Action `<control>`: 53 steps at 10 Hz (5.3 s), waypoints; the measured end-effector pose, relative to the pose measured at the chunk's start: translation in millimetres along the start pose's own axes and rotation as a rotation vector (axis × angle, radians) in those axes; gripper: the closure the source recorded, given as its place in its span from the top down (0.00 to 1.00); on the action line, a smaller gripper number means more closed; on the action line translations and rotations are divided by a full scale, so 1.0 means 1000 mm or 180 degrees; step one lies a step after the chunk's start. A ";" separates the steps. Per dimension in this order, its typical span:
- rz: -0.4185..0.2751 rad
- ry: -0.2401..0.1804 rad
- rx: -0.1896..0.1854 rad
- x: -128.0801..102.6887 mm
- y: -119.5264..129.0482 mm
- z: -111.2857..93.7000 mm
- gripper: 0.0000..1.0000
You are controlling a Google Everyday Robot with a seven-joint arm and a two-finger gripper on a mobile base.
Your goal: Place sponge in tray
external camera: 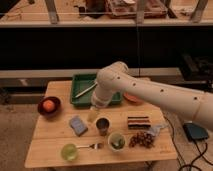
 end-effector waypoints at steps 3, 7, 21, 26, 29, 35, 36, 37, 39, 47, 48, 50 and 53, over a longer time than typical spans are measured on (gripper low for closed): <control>-0.0002 0.0033 -0.0041 0.000 0.001 0.003 0.65; -0.0009 0.0026 -0.0040 -0.001 0.001 0.003 0.65; 0.0038 -0.0224 0.0322 -0.004 0.014 0.104 0.65; 0.0098 -0.0223 0.0248 -0.004 0.003 0.138 0.65; 0.0122 -0.0198 0.0241 -0.010 0.001 0.153 0.65; 0.0180 -0.0123 0.0233 -0.014 0.006 0.171 0.65; 0.0222 -0.0105 0.0227 -0.012 0.007 0.175 0.65; 0.0266 -0.0090 0.0222 -0.009 0.006 0.177 0.61; 0.0339 -0.0088 0.0203 -0.006 0.005 0.180 0.43; -0.0064 -0.0051 0.0468 -0.034 0.006 0.106 0.00; -0.0187 -0.0039 0.0539 -0.044 0.004 0.082 0.00; -0.0416 -0.0017 0.0638 -0.062 -0.001 0.047 0.00; -0.0661 0.0011 0.0708 -0.076 -0.032 0.014 0.00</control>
